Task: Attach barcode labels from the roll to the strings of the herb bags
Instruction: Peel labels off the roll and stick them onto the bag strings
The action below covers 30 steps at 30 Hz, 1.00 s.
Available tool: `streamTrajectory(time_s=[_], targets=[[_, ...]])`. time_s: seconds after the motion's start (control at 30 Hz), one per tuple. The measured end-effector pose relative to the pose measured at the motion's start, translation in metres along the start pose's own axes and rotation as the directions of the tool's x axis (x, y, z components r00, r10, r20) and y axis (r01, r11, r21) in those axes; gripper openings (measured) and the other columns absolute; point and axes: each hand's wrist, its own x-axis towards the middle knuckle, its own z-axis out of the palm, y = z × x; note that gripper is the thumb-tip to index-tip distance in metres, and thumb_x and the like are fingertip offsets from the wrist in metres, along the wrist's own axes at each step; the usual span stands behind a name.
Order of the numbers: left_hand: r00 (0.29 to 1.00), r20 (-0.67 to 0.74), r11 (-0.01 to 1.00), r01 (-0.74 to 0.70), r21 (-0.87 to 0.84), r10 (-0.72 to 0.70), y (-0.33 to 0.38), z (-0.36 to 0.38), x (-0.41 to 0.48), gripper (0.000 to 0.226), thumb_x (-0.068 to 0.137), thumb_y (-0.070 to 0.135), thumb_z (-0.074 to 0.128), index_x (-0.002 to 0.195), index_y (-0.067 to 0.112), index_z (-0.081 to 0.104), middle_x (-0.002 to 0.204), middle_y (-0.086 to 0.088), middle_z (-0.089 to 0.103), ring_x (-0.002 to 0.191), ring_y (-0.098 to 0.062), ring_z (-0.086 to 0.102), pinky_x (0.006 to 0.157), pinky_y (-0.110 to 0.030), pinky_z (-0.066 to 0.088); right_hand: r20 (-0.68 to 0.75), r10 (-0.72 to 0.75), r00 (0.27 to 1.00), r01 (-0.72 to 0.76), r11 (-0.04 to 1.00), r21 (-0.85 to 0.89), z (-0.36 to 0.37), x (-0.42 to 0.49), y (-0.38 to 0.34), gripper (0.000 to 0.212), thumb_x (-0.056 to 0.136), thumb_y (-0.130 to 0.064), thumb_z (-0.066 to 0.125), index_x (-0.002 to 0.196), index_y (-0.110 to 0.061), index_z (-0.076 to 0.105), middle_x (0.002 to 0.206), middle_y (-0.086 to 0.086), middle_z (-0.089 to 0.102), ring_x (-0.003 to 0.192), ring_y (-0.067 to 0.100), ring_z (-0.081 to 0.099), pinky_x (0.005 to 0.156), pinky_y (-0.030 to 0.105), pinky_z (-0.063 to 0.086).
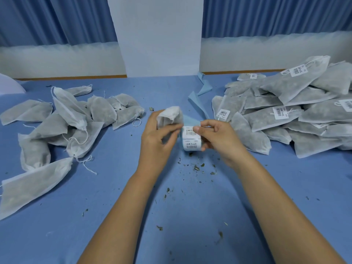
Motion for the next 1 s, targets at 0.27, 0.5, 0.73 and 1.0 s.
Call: streamTrajectory(time_s=[0.27, 0.5, 0.73, 1.0], targets=[[0.978, 0.208, 0.999, -0.028, 0.036, 0.02, -0.006, 0.003, -0.001, 0.025, 0.079, 0.009, 0.077, 0.104, 0.006, 0.075, 0.118, 0.003, 0.05, 0.111, -0.022, 0.054, 0.097, -0.025, 0.043, 0.088, 0.05, 0.995, -0.06, 0.991, 0.118, -0.002, -0.003, -0.003, 0.016, 0.076, 0.01, 0.07, 0.082, -0.005, 0.068, 0.079, 0.011, 0.073, 0.074, 0.018, 0.07, 0.073, 0.019, 0.055], [0.981, 0.189, 0.999, 0.05, 0.008, -0.051, -0.006, 0.002, -0.002, 0.009, 0.084, 0.011, 0.074, 0.092, 0.01, 0.078, 0.108, 0.006, 0.057, 0.1, -0.013, 0.057, 0.089, -0.016, 0.043, 0.026, -0.07, 0.997, 0.07, 0.998, -0.004, 0.006, -0.007, -0.003, 0.012, 0.077, 0.007, 0.071, 0.077, -0.004, 0.067, 0.077, 0.017, 0.07, 0.062, 0.013, 0.066, 0.065, 0.019, 0.056], [0.929, 0.206, 0.918, 0.347, -0.194, -0.308, 0.002, -0.001, -0.002, 0.013, 0.086, 0.006, 0.071, 0.086, 0.015, 0.079, 0.079, 0.014, 0.057, 0.073, 0.005, 0.053, 0.067, -0.009, 0.038, 0.045, -0.189, 0.981, 0.194, 0.967, -0.163, 0.007, -0.005, -0.003, 0.018, 0.075, 0.009, 0.072, 0.072, -0.007, 0.067, 0.08, 0.024, 0.069, 0.069, 0.021, 0.066, 0.073, 0.029, 0.056], [0.686, -0.352, 0.753, 0.457, -0.473, -0.637, -0.004, -0.022, 0.011, 0.014, 0.09, 0.015, 0.067, 0.078, 0.017, 0.075, 0.083, -0.004, 0.057, 0.066, -0.002, 0.047, 0.066, -0.014, 0.038, -0.144, -0.211, 0.967, 0.18, 0.963, -0.202, 0.004, -0.001, -0.001, 0.032, 0.077, 0.008, 0.069, 0.064, -0.021, 0.07, 0.069, -0.002, 0.07, 0.063, 0.006, 0.064, 0.07, 0.019, 0.054]])
